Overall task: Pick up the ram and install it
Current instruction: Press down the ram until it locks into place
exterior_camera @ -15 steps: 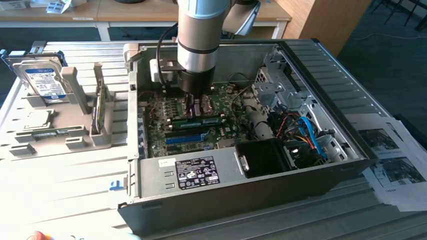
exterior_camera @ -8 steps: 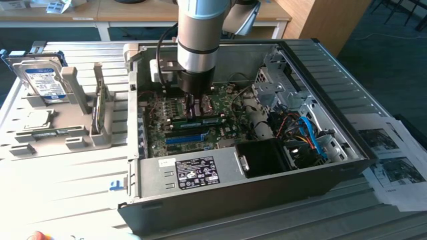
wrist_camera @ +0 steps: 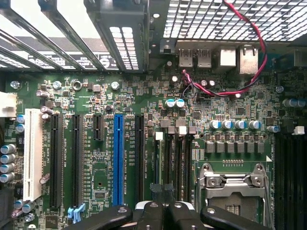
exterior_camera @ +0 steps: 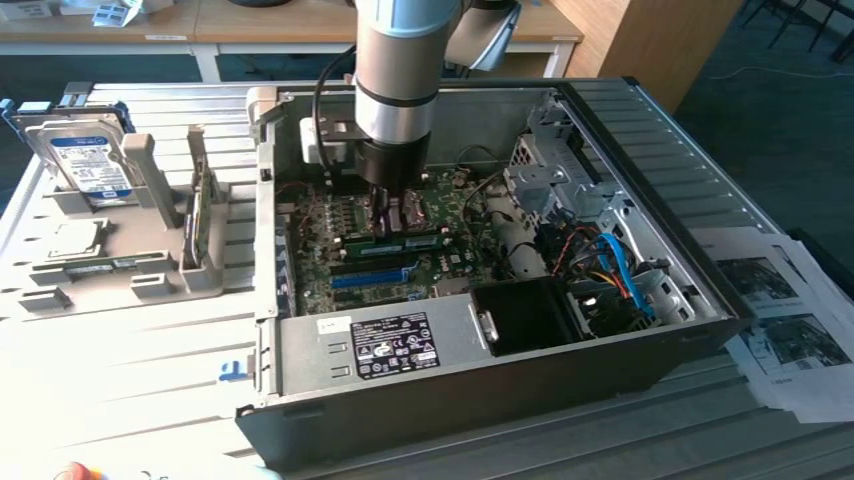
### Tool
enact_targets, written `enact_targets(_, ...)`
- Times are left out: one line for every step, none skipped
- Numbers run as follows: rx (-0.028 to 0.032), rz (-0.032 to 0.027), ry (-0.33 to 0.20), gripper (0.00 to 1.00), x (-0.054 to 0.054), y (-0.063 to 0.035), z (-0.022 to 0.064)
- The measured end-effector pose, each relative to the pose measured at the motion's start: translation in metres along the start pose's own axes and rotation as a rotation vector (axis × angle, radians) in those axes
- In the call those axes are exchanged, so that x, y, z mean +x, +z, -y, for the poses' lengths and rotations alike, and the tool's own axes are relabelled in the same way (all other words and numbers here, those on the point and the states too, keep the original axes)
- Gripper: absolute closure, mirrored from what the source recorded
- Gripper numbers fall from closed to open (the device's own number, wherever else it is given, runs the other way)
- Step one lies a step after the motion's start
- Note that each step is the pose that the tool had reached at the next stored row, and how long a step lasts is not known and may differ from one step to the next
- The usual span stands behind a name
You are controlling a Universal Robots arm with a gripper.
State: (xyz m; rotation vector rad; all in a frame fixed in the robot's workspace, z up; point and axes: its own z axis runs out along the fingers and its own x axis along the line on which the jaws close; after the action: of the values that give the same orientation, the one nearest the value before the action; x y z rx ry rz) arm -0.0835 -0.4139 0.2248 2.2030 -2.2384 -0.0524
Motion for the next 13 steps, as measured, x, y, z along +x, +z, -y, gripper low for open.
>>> enact_targets(0.0001, 0.0002, 0.000, 0.90, 0.000, -0.0008, 0.0000)
enact_targets(0.0001, 0.0001, 0.000, 0.90, 0.000, -0.0018, 0.0000)
enact_targets(0.0000, 0.0000, 0.000, 0.90, 0.000, -0.0029, -0.0001)
enact_targets(0.0000, -0.0001, 0.000, 0.90, 0.000, -0.0040, -0.0002)
enact_targets(-0.0001, -0.0001, 0.000, 0.90, 0.000, -0.0050, -0.0002)
enact_targets(0.0000, -0.0001, 0.000, 0.90, 0.000, -0.0061, -0.0002)
enact_targets(0.0000, -0.0001, 0.000, 0.90, 0.000, -0.0072, -0.0003)
enact_targets(-0.0001, -0.0001, 0.000, 0.90, 0.000, -0.0082, -0.0003)
enact_targets(0.0000, 0.0000, 0.000, 0.90, 0.000, -0.0092, -0.0003)
enact_targets(0.0000, 0.0000, 0.000, 0.90, 0.000, -0.0102, -0.0003)
enact_targets(0.0000, 0.0000, 0.000, 0.90, 0.000, -0.0112, -0.0003)
enact_targets(0.0000, 0.0000, 0.000, 0.90, 0.000, -0.0123, -0.0004)
enact_targets(0.0000, -0.0001, 0.000, 0.90, 0.000, -0.0134, -0.0004)
